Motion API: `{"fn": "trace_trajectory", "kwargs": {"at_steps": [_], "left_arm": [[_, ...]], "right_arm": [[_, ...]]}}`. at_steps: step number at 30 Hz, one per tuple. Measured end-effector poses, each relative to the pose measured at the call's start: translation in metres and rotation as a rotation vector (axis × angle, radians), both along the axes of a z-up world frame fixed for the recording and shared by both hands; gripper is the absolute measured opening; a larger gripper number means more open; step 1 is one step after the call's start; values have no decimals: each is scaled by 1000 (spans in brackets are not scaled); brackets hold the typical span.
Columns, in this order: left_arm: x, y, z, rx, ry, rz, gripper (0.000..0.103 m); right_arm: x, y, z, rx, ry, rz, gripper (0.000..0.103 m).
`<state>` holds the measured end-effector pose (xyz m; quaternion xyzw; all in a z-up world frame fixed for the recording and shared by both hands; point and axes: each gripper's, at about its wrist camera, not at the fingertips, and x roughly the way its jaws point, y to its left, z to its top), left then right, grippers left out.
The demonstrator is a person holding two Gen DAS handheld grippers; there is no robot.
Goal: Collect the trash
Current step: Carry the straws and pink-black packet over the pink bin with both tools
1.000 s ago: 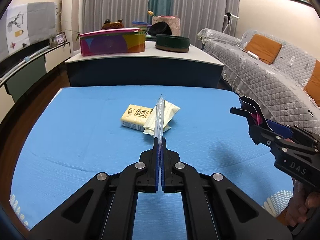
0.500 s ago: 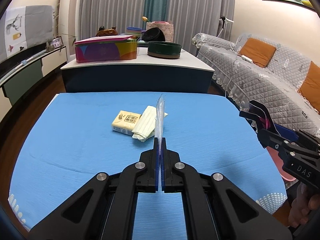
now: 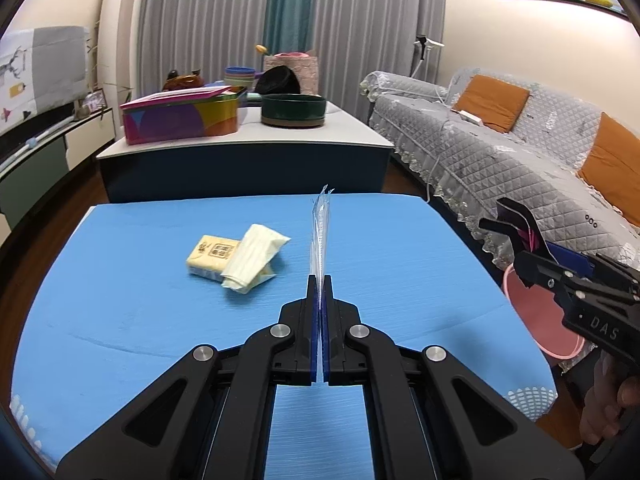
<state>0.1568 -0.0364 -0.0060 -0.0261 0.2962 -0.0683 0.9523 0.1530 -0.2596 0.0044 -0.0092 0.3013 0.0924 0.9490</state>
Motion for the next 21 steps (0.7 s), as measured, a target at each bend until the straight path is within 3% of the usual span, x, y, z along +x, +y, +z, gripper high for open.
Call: {"fn": "trace_trajectory", "kwargs": {"at_steps": [21], "left_arm": [[5, -67, 5, -12, 4, -132, 1]], "right_arm": [[-15, -80, 22, 34, -59, -154, 49]]}}
